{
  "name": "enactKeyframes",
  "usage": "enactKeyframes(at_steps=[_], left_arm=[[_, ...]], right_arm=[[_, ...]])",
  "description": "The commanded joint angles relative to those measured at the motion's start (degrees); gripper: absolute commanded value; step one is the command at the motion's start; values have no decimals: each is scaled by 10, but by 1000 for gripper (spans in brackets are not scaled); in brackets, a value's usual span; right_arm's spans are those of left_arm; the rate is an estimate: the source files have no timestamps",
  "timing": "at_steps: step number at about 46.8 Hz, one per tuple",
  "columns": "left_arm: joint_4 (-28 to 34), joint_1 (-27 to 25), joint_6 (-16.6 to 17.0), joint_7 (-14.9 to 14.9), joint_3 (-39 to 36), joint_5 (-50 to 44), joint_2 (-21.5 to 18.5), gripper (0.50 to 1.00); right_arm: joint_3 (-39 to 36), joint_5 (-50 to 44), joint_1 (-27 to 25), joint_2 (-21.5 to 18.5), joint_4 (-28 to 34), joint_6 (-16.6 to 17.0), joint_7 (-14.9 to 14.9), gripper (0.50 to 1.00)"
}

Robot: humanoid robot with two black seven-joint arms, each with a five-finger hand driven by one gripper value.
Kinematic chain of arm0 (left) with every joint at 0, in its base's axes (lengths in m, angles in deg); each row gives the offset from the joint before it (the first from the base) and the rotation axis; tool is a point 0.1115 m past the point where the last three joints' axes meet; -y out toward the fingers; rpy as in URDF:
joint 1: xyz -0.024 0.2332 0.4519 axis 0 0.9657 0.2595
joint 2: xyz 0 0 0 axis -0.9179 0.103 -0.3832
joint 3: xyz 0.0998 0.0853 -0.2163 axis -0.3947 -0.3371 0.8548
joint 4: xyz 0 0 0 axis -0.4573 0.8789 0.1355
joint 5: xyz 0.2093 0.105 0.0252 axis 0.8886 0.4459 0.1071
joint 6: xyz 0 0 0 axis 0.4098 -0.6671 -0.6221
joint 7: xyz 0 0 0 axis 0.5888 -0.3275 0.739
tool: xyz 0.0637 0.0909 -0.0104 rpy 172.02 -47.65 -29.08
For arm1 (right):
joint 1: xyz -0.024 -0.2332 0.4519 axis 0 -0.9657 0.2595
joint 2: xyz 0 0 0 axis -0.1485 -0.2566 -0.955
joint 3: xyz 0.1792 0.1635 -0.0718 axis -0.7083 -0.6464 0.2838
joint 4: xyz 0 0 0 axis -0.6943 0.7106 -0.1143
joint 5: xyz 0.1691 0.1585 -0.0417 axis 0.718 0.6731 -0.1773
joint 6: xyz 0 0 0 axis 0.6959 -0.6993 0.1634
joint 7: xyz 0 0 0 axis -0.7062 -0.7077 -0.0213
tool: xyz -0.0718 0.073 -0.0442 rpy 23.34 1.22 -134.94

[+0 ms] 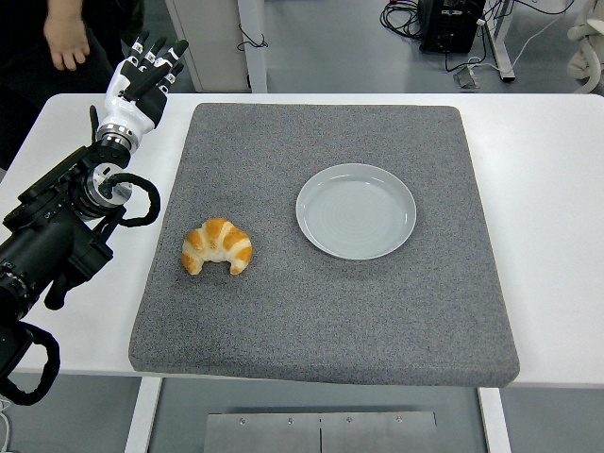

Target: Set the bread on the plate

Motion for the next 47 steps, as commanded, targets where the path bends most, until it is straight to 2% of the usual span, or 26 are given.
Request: enactKeyframes(at_steps=[1, 31, 39, 47], left_arm=[[0, 2, 0, 0, 2, -1, 1, 975], [2, -13, 1, 1, -5, 3, -5, 975], [2, -16, 1, 0, -14, 13, -21, 975], [28, -17, -4, 0, -47, 13, -51, 975]], right_arm=[[0, 0, 1, 0, 0, 0, 0, 1000], [0, 0, 1, 0, 0, 0, 0, 1000], [0, 0, 0, 0, 0, 0, 0, 1000], [0, 0, 0, 0, 0, 0, 0, 1000]])
